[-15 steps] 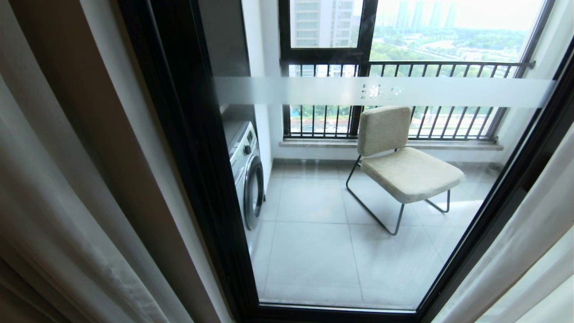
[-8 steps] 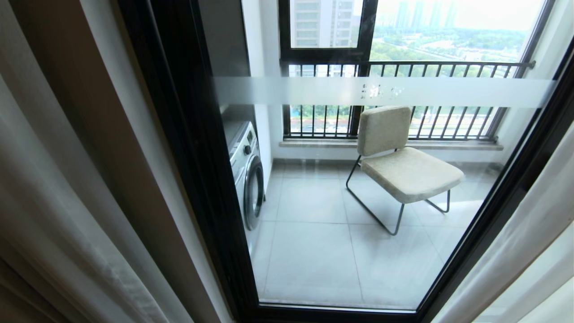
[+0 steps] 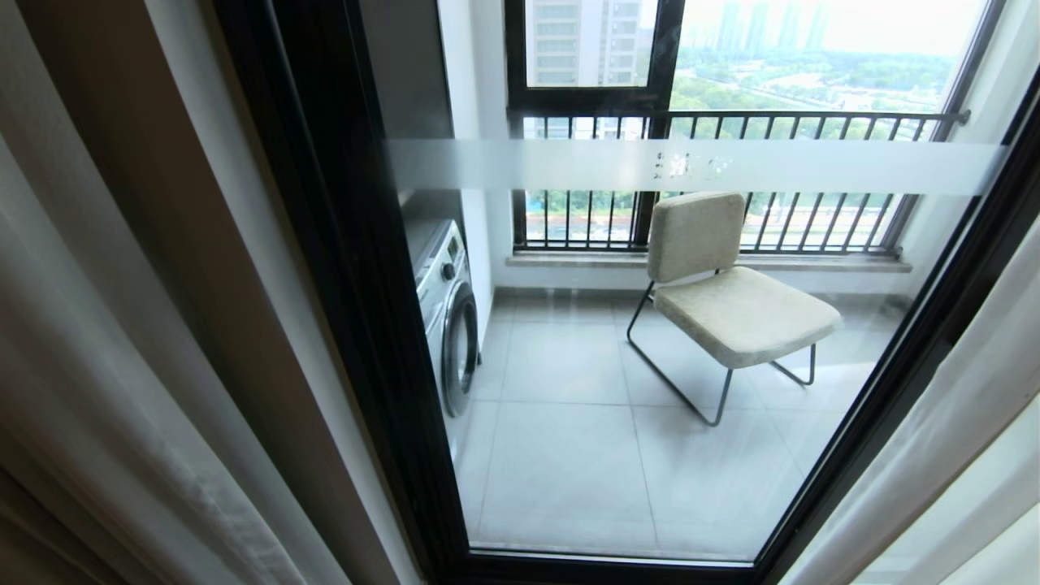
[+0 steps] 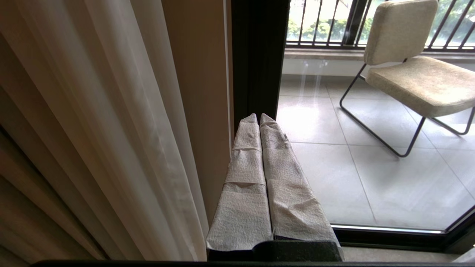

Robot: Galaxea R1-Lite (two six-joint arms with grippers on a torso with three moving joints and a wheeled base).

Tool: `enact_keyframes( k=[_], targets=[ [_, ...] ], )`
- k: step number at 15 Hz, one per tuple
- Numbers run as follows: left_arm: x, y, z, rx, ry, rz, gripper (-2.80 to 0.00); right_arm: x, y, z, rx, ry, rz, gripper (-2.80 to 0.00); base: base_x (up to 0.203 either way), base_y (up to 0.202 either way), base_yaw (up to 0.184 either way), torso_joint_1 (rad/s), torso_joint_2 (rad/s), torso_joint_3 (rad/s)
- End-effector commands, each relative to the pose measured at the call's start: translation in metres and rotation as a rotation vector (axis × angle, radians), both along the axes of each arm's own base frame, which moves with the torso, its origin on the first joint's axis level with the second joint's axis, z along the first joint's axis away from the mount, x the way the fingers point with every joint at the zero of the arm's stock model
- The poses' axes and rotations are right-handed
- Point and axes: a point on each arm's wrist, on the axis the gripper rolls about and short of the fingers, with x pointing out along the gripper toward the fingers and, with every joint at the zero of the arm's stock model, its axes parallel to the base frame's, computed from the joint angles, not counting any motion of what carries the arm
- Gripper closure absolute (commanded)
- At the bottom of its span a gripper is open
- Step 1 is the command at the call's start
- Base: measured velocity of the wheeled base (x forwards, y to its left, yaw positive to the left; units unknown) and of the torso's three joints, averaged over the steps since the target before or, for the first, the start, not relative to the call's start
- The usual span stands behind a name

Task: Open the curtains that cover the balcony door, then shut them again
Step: Close the inner curtains on both sides

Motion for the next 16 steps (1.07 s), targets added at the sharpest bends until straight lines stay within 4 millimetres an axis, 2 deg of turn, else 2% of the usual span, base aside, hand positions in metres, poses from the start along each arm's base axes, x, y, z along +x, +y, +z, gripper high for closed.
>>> enact_keyframes(
  k=[1, 16],
  targets=[
    [0.0000, 0.0000, 0.0001, -0.001, -0.001, 0.000, 0.00, 0.0000, 0.0000, -0.0001, -0.001, 0.000, 0.001, 0.00, 0.000, 0.000, 0.000, 0.000, 0.00, 0.000],
    [0.0000, 0.0000, 0.0001, -0.002, -0.001, 0.000, 0.00, 0.0000, 0.0000, 0.0000, -0.001, 0.000, 0.001, 0.00, 0.000, 0.000, 0.000, 0.000, 0.00, 0.000]
  ],
)
